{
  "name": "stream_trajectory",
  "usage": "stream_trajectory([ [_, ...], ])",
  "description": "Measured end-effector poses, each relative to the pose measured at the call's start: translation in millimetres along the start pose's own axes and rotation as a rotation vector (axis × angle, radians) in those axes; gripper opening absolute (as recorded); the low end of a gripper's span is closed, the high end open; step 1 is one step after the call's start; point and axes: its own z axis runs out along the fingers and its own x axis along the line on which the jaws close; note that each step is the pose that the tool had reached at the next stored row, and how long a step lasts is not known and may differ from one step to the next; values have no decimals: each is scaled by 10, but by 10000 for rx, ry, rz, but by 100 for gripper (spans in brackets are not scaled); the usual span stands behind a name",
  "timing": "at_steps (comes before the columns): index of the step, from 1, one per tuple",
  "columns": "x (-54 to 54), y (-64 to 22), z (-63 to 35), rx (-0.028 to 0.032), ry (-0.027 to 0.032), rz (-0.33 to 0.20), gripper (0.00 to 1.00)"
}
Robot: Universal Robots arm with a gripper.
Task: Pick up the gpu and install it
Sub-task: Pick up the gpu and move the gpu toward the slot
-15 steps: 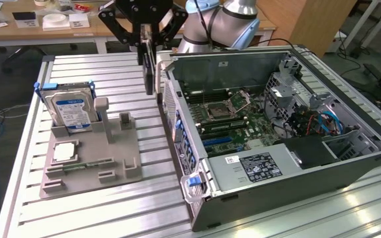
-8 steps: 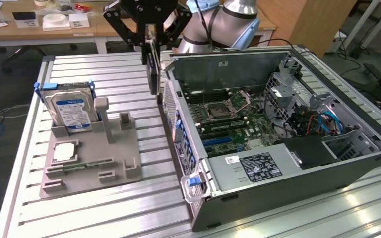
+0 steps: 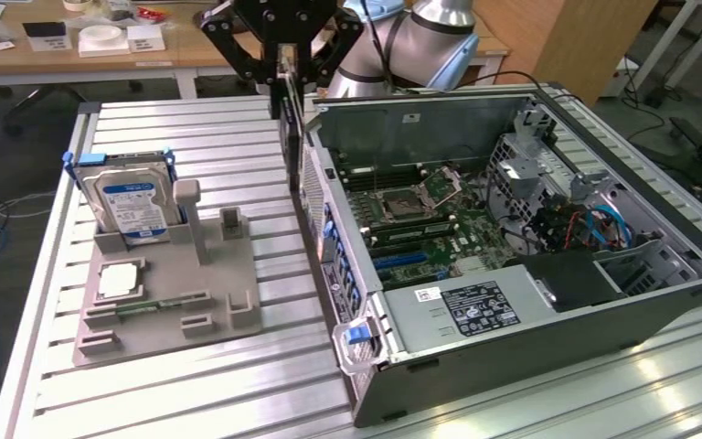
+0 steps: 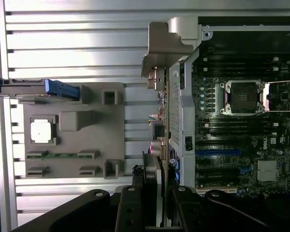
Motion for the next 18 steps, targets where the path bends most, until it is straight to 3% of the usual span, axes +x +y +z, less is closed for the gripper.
stream_trajectory([
  [18,-208,9,2,-3,1,1,27],
])
